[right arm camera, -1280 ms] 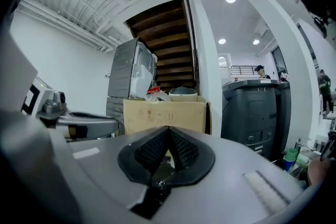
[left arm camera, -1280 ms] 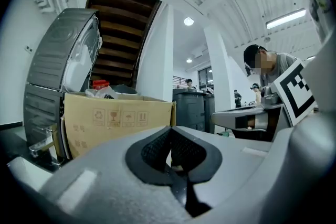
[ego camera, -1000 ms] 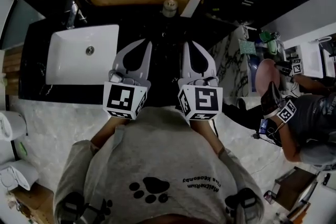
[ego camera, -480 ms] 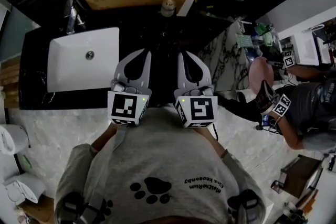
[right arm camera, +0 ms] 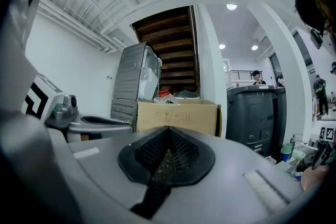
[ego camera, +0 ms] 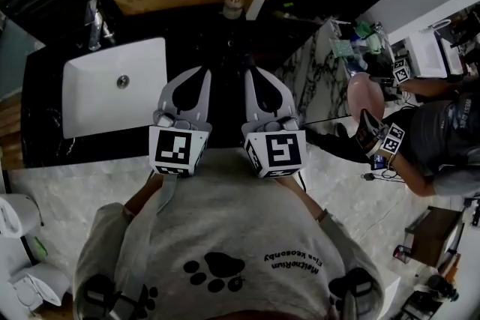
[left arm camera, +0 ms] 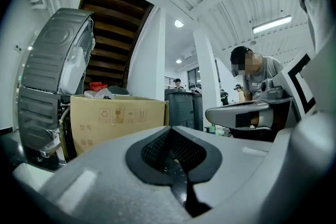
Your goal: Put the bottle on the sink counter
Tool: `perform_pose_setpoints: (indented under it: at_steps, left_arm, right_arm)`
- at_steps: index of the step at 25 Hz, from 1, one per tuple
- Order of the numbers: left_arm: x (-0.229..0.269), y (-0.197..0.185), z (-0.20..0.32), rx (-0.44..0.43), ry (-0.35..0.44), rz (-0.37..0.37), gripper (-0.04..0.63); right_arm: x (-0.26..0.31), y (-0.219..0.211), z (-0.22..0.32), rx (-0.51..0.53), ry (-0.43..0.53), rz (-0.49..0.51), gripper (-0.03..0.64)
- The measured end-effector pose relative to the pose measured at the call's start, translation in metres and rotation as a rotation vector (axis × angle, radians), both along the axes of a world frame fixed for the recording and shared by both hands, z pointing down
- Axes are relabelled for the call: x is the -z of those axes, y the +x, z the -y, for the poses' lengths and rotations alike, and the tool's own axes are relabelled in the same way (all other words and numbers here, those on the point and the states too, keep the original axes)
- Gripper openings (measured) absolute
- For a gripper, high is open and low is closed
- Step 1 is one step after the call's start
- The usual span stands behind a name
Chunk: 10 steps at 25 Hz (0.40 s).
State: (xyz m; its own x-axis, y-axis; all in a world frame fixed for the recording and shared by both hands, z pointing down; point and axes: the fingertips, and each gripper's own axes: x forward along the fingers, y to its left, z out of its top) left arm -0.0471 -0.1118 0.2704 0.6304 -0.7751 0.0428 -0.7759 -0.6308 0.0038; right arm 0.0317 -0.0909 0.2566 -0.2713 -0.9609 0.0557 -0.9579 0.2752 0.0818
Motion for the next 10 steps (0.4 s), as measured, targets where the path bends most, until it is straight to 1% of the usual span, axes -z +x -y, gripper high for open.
perform_pose_setpoints:
  at_steps: [10]
  left_arm:
    - [0.0014, -0.0010, 0.0076, -0.015, 0.001, -0.002, 0.003]
  right_arm:
    - [0.0028, -0.0037, 0.0088, -0.001, 0.007, -0.016, 0.000]
